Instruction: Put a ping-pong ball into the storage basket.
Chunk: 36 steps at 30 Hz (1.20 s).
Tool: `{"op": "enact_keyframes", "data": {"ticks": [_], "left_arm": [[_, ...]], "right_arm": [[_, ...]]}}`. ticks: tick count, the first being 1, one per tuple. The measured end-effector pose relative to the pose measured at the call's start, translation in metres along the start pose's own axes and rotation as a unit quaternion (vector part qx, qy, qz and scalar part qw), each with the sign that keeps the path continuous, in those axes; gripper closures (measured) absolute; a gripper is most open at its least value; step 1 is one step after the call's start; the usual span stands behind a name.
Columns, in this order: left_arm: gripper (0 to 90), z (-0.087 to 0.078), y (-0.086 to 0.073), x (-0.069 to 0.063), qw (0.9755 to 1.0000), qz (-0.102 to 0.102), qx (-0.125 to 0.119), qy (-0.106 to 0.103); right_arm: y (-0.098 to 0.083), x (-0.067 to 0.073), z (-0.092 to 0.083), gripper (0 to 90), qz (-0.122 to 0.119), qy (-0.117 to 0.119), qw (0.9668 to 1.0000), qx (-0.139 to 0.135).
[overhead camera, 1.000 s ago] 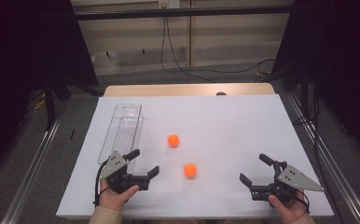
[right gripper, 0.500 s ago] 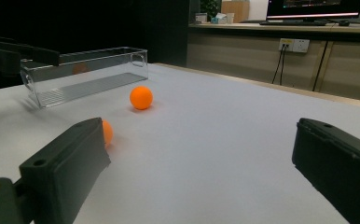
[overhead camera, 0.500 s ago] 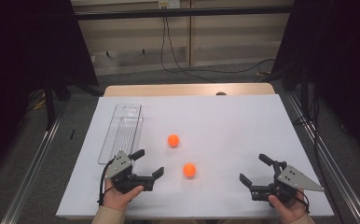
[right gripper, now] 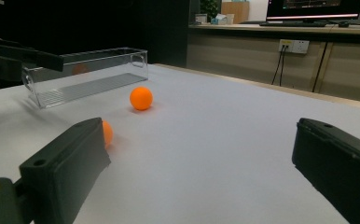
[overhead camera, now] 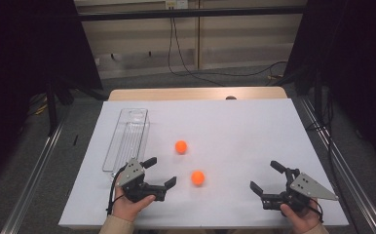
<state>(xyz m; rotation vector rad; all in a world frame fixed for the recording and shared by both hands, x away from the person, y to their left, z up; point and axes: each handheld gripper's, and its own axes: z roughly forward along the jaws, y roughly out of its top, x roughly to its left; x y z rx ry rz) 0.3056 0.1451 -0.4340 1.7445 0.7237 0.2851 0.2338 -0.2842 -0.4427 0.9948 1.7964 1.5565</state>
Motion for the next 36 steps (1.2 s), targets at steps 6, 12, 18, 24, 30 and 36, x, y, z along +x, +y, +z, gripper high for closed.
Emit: {"op": "enact_keyframes", "data": {"ticks": [6,12,18,24,30,36], "left_arm": [[2.6,0.001,0.001,0.0,1.0,0.0,0.001,0.0],[2.7,0.005,0.0,-0.002,0.9999,0.001,0.009,-0.006],[2.8,0.008,0.0,-0.004,0.9998,0.003,0.015,-0.012],[2.9,0.011,0.0,-0.004,0.9997,0.005,0.018,-0.014],[2.9,0.014,-0.001,-0.005,0.9995,0.004,0.026,-0.015],[3.0,0.017,-0.001,-0.007,0.9991,0.01,0.035,-0.02]], "right_arm": [[0.0,0.0,0.0,2.1,0.0,0.002,1.0,-0.001],[0.0,0.0,0.0,2.1,-0.002,0.003,1.0,0.0],[0.0,0.0,0.0,2.1,-0.001,0.002,1.0,0.0],[0.0,0.0,0.0,2.1,-0.002,0.004,1.0,0.0],[0.0,0.0,0.0,2.1,-0.002,0.003,1.0,-0.001],[0.0,0.0,0.0,2.1,-0.002,0.004,1.0,-0.001]]}}
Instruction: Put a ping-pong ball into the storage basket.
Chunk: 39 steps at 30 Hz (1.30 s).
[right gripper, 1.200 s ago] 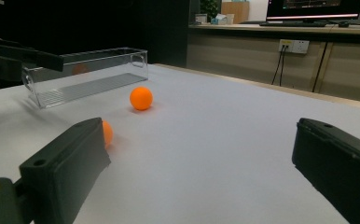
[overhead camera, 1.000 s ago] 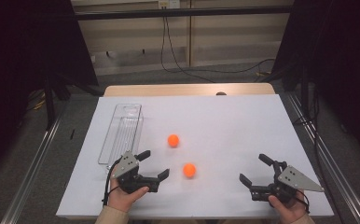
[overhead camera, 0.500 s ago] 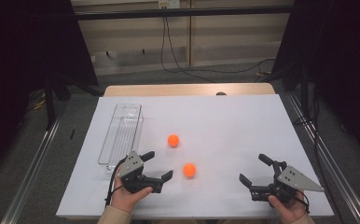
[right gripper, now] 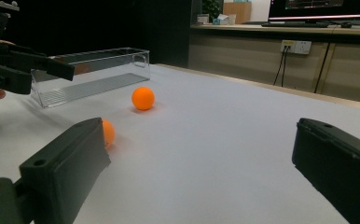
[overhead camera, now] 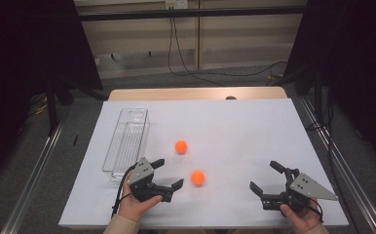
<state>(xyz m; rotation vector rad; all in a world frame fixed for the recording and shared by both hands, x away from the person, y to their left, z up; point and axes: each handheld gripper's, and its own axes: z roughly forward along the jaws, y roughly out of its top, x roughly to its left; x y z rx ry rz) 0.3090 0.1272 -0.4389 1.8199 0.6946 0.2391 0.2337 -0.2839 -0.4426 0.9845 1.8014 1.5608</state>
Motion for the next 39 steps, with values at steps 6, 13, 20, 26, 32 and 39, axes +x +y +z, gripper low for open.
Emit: {"op": "enact_keyframes", "data": {"ticks": [6,13,20,26,32,39], "left_arm": [[3.0,0.003,0.0,-0.001,1.0,0.002,0.007,-0.003],[3.1,0.008,-0.001,-0.003,0.9998,0.005,0.016,-0.008],[3.1,0.011,-0.001,-0.005,0.9996,0.008,0.023,-0.013],[3.2,0.014,-0.001,-0.006,0.9994,0.011,0.029,-0.014],[3.3,0.017,-0.001,-0.007,0.9993,0.013,0.032,-0.017],[3.4,0.019,0.0,-0.008,0.9992,0.013,0.034,-0.018]], "right_arm": [[0.0,0.0,0.0,2.1,0.0,0.0,1.0,0.0],[0.0,0.0,0.0,2.1,0.0,-0.001,1.0,-0.001],[0.0,0.0,0.0,2.1,0.0,0.0,1.0,-0.001],[0.0,0.0,0.0,2.1,0.001,-0.001,1.0,-0.001],[0.0,0.0,0.0,2.2,0.002,0.0,1.0,-0.001],[0.0,0.0,0.0,2.2,0.001,0.0,1.0,-0.001]]}}
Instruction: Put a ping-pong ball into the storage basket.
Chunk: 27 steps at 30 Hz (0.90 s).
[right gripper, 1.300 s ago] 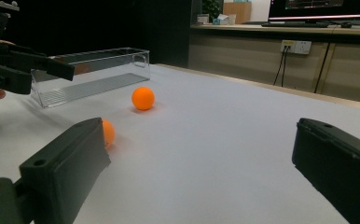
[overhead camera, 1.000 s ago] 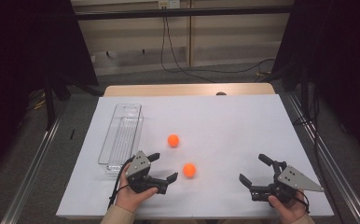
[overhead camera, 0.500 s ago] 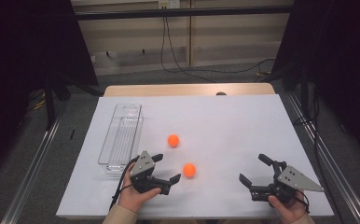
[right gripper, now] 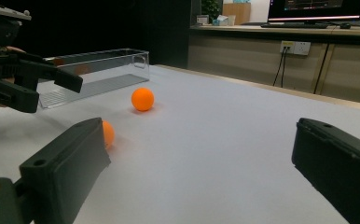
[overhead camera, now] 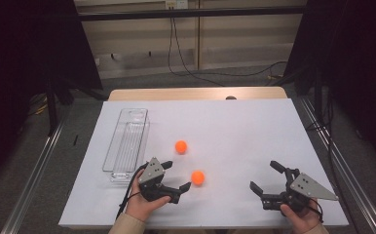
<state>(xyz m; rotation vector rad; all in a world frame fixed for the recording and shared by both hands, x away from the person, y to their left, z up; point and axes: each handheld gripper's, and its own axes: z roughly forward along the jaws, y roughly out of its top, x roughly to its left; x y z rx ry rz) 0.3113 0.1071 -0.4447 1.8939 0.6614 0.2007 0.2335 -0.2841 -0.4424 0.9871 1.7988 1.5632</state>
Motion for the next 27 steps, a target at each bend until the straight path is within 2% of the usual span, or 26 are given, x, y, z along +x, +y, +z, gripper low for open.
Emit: {"op": "enact_keyframes", "data": {"ticks": [27], "left_arm": [[3.9,0.012,0.001,-0.003,0.9994,0.005,0.032,-0.006]], "right_arm": [[0.0,0.0,0.0,2.2,-0.001,0.0,1.0,-0.001]]}}
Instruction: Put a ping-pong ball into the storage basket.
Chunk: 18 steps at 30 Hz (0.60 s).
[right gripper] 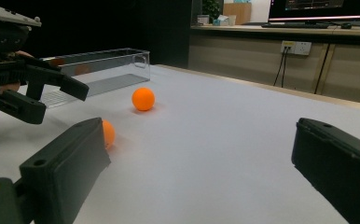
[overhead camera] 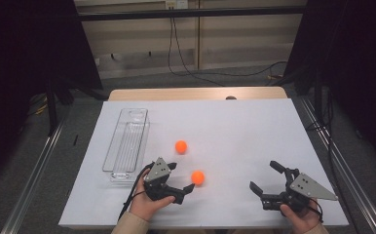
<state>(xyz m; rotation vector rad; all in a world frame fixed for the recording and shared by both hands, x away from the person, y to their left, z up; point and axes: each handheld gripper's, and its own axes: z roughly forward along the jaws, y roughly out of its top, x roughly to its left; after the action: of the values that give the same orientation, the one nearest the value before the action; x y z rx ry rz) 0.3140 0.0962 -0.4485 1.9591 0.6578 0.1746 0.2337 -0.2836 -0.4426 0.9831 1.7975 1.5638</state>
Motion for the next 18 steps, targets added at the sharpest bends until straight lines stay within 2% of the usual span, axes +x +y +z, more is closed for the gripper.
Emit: {"op": "enact_keyframes", "data": {"ticks": [18], "left_arm": [[4.3,0.0091,0.0019,-0.0029,0.9997,0.009,0.022,-0.005]], "right_arm": [[0.0,-0.0003,-0.0001,2.3,0.0,-0.001,1.0,0.0]]}}
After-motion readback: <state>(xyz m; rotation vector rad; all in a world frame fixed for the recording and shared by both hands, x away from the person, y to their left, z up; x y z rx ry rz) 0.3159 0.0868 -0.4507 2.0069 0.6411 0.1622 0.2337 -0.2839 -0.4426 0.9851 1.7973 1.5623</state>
